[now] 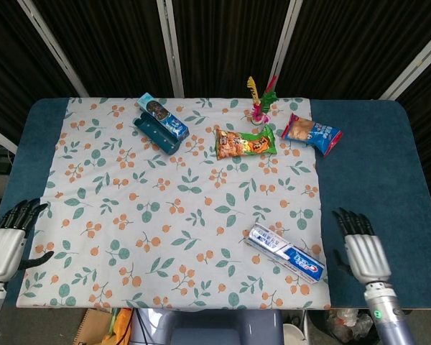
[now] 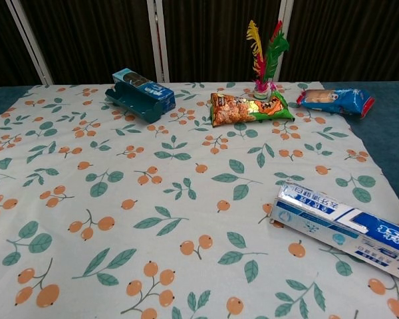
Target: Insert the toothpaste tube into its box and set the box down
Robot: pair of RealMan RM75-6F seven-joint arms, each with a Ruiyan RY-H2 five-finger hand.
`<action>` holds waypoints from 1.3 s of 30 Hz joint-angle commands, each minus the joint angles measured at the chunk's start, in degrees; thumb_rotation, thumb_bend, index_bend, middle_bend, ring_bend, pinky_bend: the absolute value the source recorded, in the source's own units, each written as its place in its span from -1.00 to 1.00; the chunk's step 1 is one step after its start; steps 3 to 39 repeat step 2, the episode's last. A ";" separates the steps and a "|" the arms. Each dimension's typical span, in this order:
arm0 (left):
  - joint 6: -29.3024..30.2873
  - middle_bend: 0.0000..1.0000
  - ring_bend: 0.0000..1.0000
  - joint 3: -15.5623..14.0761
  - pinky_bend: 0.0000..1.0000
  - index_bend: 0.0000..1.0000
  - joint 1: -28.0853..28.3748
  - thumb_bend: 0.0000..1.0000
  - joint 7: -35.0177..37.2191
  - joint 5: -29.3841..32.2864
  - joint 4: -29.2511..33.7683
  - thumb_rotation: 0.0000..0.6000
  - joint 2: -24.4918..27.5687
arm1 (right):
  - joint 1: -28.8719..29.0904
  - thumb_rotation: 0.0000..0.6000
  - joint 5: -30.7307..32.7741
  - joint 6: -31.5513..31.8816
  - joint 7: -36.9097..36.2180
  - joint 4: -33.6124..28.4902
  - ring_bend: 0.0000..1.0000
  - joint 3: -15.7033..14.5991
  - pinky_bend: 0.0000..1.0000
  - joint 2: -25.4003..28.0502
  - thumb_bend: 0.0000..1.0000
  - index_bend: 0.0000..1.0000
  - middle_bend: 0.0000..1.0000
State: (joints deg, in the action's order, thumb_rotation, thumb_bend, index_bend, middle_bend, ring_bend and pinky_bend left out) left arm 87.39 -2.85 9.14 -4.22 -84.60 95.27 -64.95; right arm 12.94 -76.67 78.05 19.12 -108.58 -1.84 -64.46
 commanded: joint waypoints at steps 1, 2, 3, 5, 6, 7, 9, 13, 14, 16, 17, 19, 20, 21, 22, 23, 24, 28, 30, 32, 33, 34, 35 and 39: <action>0.54 -0.94 -0.92 -0.14 -0.79 -0.82 -0.98 -1.00 0.36 0.45 0.66 1.00 1.01 | -4.61 1.00 -7.36 6.39 -4.30 6.73 -1.00 -3.49 -0.97 3.99 -0.14 -1.00 -0.97; 0.74 -0.94 -0.92 -0.13 -0.80 -0.82 -1.23 -1.00 0.37 0.50 0.77 1.00 1.25 | -5.33 1.00 -8.20 7.53 -4.97 7.93 -1.00 -3.74 -0.97 4.07 -0.14 -1.00 -0.97; 0.74 -0.94 -0.92 -0.13 -0.80 -0.82 -1.23 -1.00 0.37 0.50 0.77 1.00 1.25 | -5.33 1.00 -8.20 7.53 -4.97 7.93 -1.00 -3.74 -0.97 4.07 -0.14 -1.00 -0.97; 0.74 -0.94 -0.92 -0.13 -0.80 -0.82 -1.23 -1.00 0.37 0.50 0.77 1.00 1.25 | -5.33 1.00 -8.20 7.53 -4.97 7.93 -1.00 -3.74 -0.97 4.07 -0.14 -1.00 -0.97; 0.74 -0.94 -0.92 -0.13 -0.80 -0.82 -1.23 -1.00 0.37 0.50 0.77 1.00 1.25 | -5.33 1.00 -8.20 7.53 -4.97 7.93 -1.00 -3.74 -0.97 4.07 -0.14 -1.00 -0.97; 0.74 -0.94 -0.92 -0.13 -0.80 -0.82 -1.23 -1.00 0.37 0.50 0.77 1.00 1.25 | -5.33 1.00 -8.20 7.53 -4.97 7.93 -1.00 -3.74 -0.97 4.07 -0.14 -1.00 -0.97; 0.74 -0.94 -0.92 -0.13 -0.80 -0.82 -1.23 -1.00 0.37 0.50 0.77 1.00 1.25 | -5.33 1.00 -8.20 7.53 -4.97 7.93 -1.00 -3.74 -0.97 4.07 -0.14 -1.00 -0.97; 0.74 -0.94 -0.92 -0.13 -0.80 -0.82 -1.23 -1.00 0.37 0.50 0.77 1.00 1.25 | -5.33 1.00 -8.20 7.53 -4.97 7.93 -1.00 -3.74 -0.97 4.07 -0.14 -1.00 -0.97; 0.74 -0.94 -0.92 -0.13 -0.80 -0.82 -1.23 -1.00 0.37 0.50 0.77 1.00 1.25 | -5.33 1.00 -8.20 7.53 -4.97 7.93 -1.00 -3.74 -0.97 4.07 -0.14 -1.00 -0.97; 0.74 -0.94 -0.92 -0.13 -0.80 -0.82 -1.23 -1.00 0.37 0.50 0.77 1.00 1.25 | -5.33 1.00 -8.20 7.53 -4.97 7.93 -1.00 -3.74 -0.97 4.07 -0.14 -1.00 -0.97; 0.74 -0.94 -0.92 -0.13 -0.80 -0.82 -1.23 -1.00 0.37 0.50 0.77 1.00 1.25 | -5.33 1.00 -8.20 7.53 -4.97 7.93 -1.00 -3.74 -0.97 4.07 -0.14 -1.00 -0.97; 0.74 -0.94 -0.92 -0.13 -0.80 -0.82 -1.23 -1.00 0.37 0.50 0.77 1.00 1.25 | -5.33 1.00 -8.20 7.53 -4.97 7.93 -1.00 -3.74 -0.97 4.07 -0.14 -1.00 -0.97; 0.74 -0.94 -0.92 -0.13 -0.80 -0.82 -1.23 -1.00 0.37 0.50 0.77 1.00 1.25 | -5.33 1.00 -8.20 7.53 -4.97 7.93 -1.00 -3.74 -0.97 4.07 -0.14 -1.00 -0.97; 0.74 -0.94 -0.92 -0.13 -0.80 -0.82 -1.23 -1.00 0.37 0.50 0.77 1.00 1.25 | -5.33 1.00 -8.20 7.53 -4.97 7.93 -1.00 -3.74 -0.97 4.07 -0.14 -1.00 -0.97; 0.74 -0.94 -0.92 -0.13 -0.80 -0.82 -1.23 -1.00 0.37 0.50 0.77 1.00 1.25 | -5.33 1.00 -8.20 7.53 -4.97 7.93 -1.00 -3.74 -0.97 4.07 -0.14 -1.00 -0.97; 0.74 -0.94 -0.92 -0.13 -0.80 -0.82 -1.23 -1.00 0.37 0.50 0.77 1.00 1.25 | -5.33 1.00 -8.20 7.53 -4.97 7.93 -1.00 -3.74 -0.97 4.07 -0.14 -1.00 -0.97; 0.74 -0.94 -0.92 -0.13 -0.80 -0.82 -1.23 -1.00 0.37 0.50 0.77 1.00 1.25 | -5.33 1.00 -8.20 7.53 -4.97 7.93 -1.00 -3.74 -0.97 4.07 -0.14 -1.00 -0.97; 0.74 -0.94 -0.92 -0.13 -0.80 -0.82 -1.23 -1.00 0.37 0.50 0.77 1.00 1.25 | -5.33 1.00 -8.20 7.53 -4.97 7.93 -1.00 -3.74 -0.97 4.07 -0.14 -1.00 -0.97; 0.74 -0.94 -0.92 -0.13 -0.80 -0.82 -1.23 -1.00 0.37 0.50 0.77 1.00 1.25 | -5.33 1.00 -8.20 7.53 -4.97 7.93 -1.00 -3.74 -0.97 4.07 -0.14 -1.00 -0.97; 0.74 -0.94 -0.92 -0.13 -0.80 -0.82 -1.23 -1.00 0.37 0.50 0.77 1.00 1.25 | -5.33 1.00 -8.20 7.53 -4.97 7.93 -1.00 -3.74 -0.97 4.07 -0.14 -1.00 -0.97; 0.74 -0.94 -0.92 -0.13 -0.80 -0.82 -1.23 -1.00 0.37 0.50 0.77 1.00 1.25 | -5.33 1.00 -8.20 7.53 -4.97 7.93 -1.00 -3.74 -0.97 4.07 -0.14 -1.00 -0.97; 0.74 -0.94 -0.92 -0.13 -0.80 -0.82 -1.23 -1.00 0.37 0.50 0.77 1.00 1.25 | -5.33 1.00 -8.20 7.53 -4.97 7.93 -1.00 -3.74 -0.97 4.07 -0.14 -1.00 -0.97; 0.74 -0.94 -0.92 -0.13 -0.80 -0.82 -1.23 -1.00 0.37 0.50 0.77 1.00 1.25 | -5.33 1.00 -8.20 7.53 -4.97 7.93 -1.00 -3.74 -0.97 4.07 -0.14 -1.00 -0.97; 0.74 -0.94 -0.92 -0.13 -0.80 -0.82 -1.23 -1.00 0.37 0.50 0.77 1.00 1.25 | -5.33 1.00 -8.20 7.53 -4.97 7.93 -1.00 -3.74 -0.97 4.07 -0.14 -1.00 -0.97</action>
